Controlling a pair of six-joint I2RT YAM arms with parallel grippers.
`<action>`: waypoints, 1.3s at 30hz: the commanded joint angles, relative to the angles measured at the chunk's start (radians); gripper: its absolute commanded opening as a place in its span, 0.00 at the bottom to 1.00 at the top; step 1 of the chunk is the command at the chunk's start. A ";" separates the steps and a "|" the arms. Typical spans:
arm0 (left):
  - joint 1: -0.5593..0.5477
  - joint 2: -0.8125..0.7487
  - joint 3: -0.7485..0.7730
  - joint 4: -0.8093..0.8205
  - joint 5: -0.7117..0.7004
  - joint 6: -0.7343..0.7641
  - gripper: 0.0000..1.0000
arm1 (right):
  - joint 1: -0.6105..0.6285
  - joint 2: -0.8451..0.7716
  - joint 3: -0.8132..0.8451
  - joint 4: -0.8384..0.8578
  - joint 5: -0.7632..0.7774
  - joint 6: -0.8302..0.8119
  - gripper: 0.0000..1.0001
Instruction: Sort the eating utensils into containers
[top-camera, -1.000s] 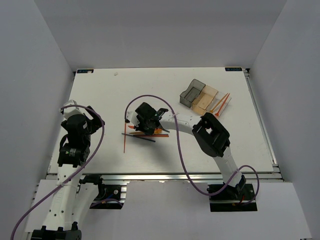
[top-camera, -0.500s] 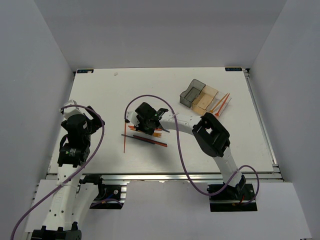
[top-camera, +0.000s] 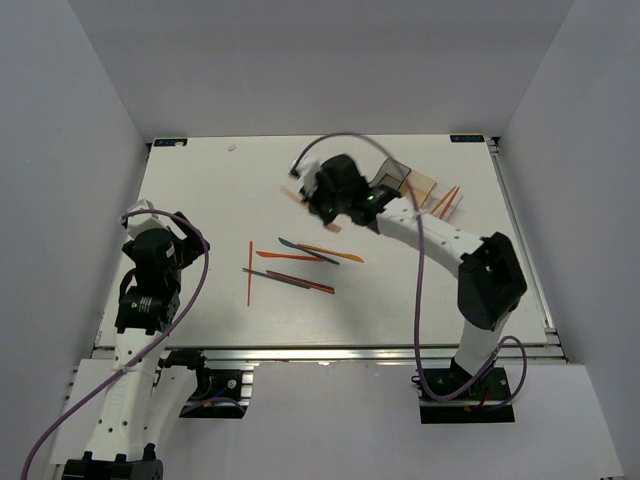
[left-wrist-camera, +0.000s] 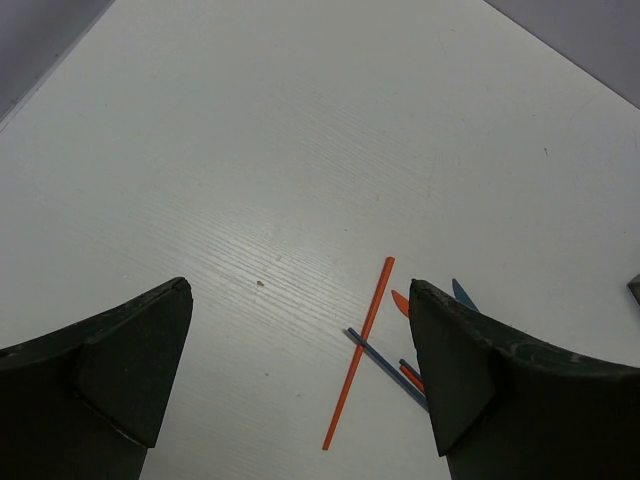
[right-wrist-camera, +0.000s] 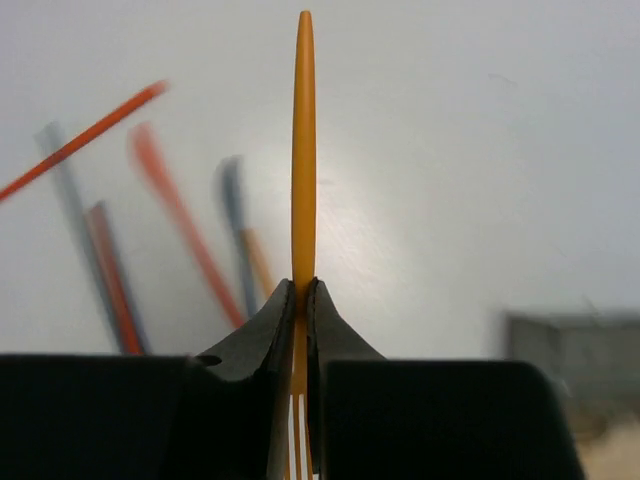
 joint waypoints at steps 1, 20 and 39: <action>-0.005 0.001 0.000 0.007 0.010 0.005 0.98 | -0.202 -0.040 -0.006 0.105 0.366 0.343 0.00; -0.005 0.012 0.000 0.008 0.018 0.007 0.98 | -0.630 0.043 -0.055 0.029 0.802 0.873 0.00; -0.005 0.006 -0.002 0.010 0.018 0.007 0.98 | -0.630 -0.022 -0.253 0.157 0.682 0.818 0.00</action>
